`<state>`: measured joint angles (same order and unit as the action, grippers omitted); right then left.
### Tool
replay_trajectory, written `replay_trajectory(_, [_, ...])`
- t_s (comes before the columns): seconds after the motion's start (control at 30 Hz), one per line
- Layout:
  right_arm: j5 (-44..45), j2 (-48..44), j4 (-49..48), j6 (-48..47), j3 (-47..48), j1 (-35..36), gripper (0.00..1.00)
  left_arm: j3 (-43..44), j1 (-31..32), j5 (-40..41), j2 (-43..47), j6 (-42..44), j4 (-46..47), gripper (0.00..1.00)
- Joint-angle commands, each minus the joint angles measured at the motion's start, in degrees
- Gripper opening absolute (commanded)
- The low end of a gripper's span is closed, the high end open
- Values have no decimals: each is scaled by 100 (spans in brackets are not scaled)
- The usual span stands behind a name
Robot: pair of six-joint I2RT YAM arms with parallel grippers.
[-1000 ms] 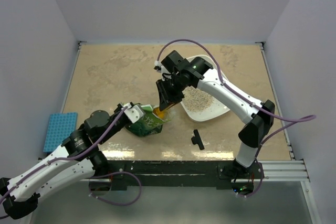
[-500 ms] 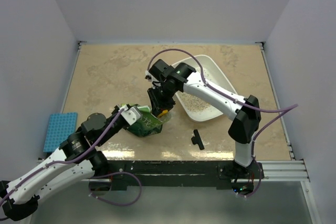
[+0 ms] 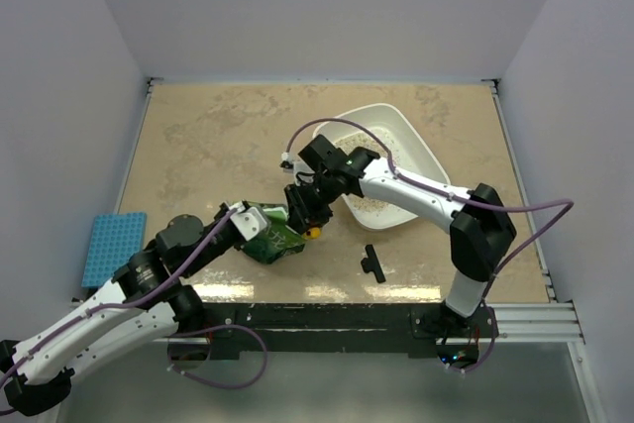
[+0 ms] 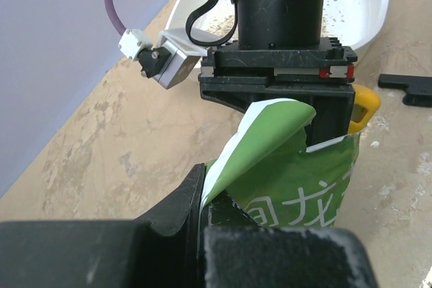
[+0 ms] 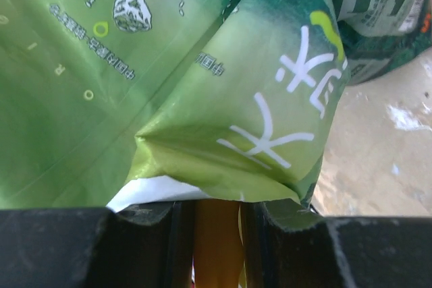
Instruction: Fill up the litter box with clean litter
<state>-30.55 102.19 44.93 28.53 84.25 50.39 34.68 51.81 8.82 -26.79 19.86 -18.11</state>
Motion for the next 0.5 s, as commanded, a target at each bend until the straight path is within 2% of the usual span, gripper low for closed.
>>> replay_trajectory(0.0, [-715,-172,-1625,38,-1374,-161,0,-40,-4,-100,322,-123,458,0])
replay_trajectory(0.23, [-1708,-770,-4460,749,-3238,-477,0,-57,-4,-459,472,-43,370,0])
replay_trajectory(0.47, [-2061,-666,-7750,2320,-4662,-539,0,-171,4,-583,666,-87,414,0])
